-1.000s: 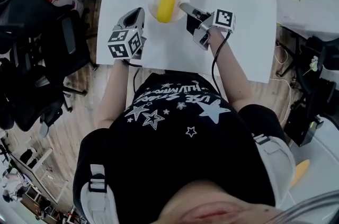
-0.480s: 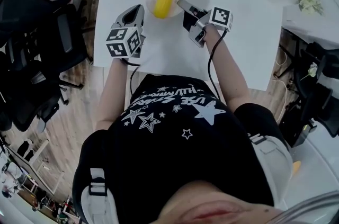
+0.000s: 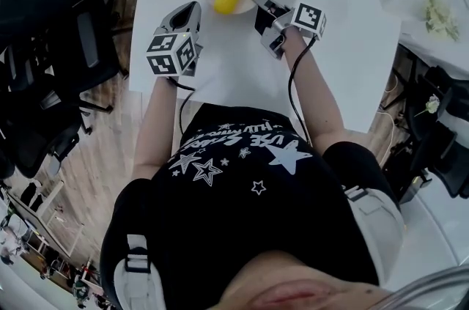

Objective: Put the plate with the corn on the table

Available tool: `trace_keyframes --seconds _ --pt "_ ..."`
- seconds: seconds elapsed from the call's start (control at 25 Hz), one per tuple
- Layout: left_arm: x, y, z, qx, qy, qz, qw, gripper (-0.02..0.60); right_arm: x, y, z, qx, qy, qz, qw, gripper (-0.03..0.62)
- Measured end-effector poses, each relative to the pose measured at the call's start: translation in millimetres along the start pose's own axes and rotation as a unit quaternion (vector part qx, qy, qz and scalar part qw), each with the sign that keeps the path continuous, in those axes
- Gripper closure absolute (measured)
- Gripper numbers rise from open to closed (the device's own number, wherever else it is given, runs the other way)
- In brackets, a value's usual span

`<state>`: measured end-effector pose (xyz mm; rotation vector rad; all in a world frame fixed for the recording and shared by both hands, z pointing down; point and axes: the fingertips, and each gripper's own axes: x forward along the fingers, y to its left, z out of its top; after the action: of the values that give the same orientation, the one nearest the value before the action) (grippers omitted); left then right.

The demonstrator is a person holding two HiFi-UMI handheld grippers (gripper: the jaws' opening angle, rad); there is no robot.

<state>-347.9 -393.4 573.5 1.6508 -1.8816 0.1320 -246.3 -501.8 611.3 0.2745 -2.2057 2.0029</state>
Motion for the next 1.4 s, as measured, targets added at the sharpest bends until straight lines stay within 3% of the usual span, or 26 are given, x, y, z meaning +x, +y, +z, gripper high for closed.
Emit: trace_keyframes --seconds 0.76,0.92,1.4 --pt "21.5 11.8 -7.5 -0.013 0.015 0.002 0.9998 0.575 29.8 -16.8 17.5 0.015 0.000 -0.048 0.999 0.557" --pt "21.1 10.9 -8.4 -0.010 0.017 0.004 0.9998 0.575 28.8 -19.6 18.3 0.012 -0.006 -0.076 0.997 0.563" --pt "12.5 4.3 -10.2 -0.005 0.019 0.001 0.9998 0.575 28.8 -25.6 19.9 -0.064 -0.018 -0.188 0.980 0.569"
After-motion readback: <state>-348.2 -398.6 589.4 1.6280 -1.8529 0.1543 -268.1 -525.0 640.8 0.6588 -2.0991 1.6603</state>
